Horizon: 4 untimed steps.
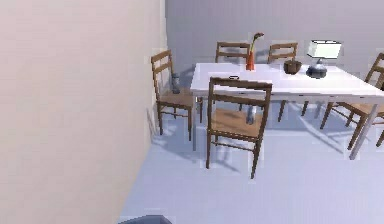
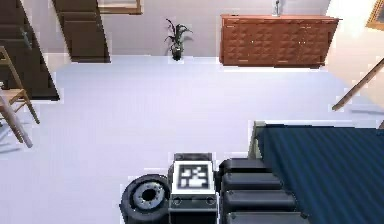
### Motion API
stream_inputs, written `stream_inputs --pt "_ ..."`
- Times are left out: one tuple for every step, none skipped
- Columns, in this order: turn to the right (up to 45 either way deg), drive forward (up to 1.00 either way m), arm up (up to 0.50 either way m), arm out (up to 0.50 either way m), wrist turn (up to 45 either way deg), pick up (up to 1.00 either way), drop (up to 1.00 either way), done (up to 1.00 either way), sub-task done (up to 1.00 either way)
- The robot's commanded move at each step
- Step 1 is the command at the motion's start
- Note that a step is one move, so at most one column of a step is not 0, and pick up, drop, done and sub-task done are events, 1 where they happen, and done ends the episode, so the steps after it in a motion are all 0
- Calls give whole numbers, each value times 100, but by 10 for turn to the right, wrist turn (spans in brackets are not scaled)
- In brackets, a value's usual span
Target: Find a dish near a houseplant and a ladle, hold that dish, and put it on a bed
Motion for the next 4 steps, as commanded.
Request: stream_inputs --pt "450 0 0 0 0 0 0 0 0" --pt "420 0 0 0 0 0 0 0 0" --pt "0 100 0 0 0 0 0 0 0" --pt "30 0 0 0 0 0 0 0 0"
